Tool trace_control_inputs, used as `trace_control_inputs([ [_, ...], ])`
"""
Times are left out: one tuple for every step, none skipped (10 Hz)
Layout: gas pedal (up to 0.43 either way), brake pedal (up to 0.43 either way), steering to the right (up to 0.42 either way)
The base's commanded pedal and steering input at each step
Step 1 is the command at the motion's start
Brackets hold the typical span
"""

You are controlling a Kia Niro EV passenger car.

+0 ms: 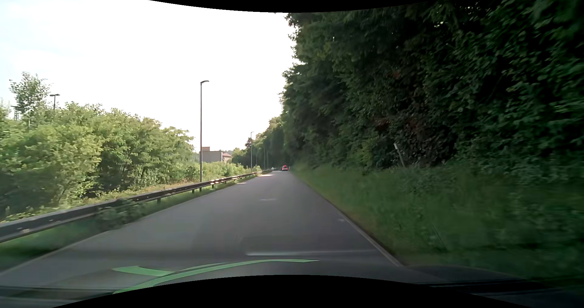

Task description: Follow the waypoints while adhering to traffic rules and regulations

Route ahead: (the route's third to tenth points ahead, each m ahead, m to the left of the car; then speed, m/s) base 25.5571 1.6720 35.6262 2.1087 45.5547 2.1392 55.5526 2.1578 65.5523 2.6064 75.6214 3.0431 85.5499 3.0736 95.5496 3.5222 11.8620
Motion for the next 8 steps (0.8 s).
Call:
trace_control_inputs([
  [0.118,0.000,-0.007],
  [0.118,0.000,-0.008],
  [0.118,0.000,-0.007],
  [0.118,0.000,-0.008],
  [0.118,0.000,-0.007],
  [0.118,0.000,-0.008],
  [0.118,0.000,-0.007],
  [0.118,0.000,-0.008],
])
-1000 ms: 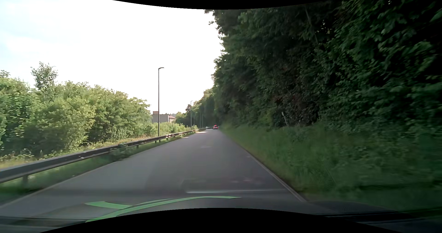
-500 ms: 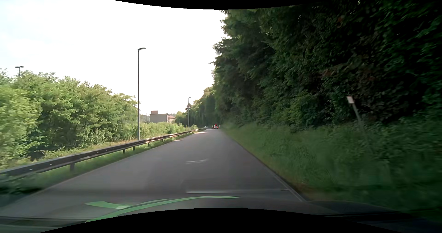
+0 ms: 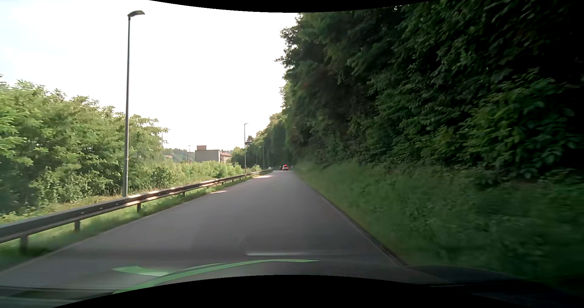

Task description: Follow the waypoints while adhering to traffic rules and regulations

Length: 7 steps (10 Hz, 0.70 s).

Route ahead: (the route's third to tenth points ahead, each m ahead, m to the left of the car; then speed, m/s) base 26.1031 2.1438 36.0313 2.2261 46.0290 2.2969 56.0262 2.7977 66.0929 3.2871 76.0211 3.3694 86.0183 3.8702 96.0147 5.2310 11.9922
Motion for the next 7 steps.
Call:
trace_control_inputs([
  [0.118,0.000,-0.008],
  [0.118,0.000,-0.008],
  [0.118,0.000,-0.008],
  [0.118,0.000,-0.008],
  [0.118,0.000,-0.008],
  [0.110,0.000,-0.008],
  [0.098,0.000,-0.005],
])
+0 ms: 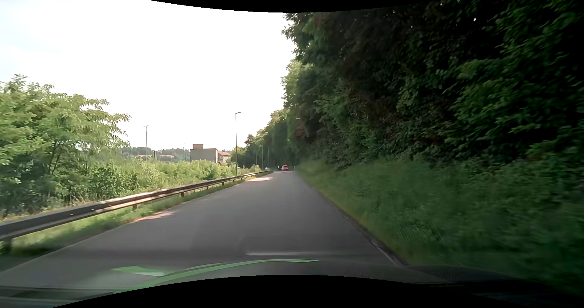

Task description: Follow the waypoints while adhering to traffic rules and regulations

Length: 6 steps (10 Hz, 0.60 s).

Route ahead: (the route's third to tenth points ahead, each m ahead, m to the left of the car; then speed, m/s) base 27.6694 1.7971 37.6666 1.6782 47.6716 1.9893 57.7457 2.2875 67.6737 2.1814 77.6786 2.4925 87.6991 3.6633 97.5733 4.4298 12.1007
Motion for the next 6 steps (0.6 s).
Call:
trace_control_inputs([
  [0.098,0.000,-0.001],
  [0.098,0.000,-0.001],
  [0.098,0.000,-0.001],
  [0.098,0.000,-0.001],
  [0.098,0.000,-0.001],
  [0.098,0.000,-0.001],
])
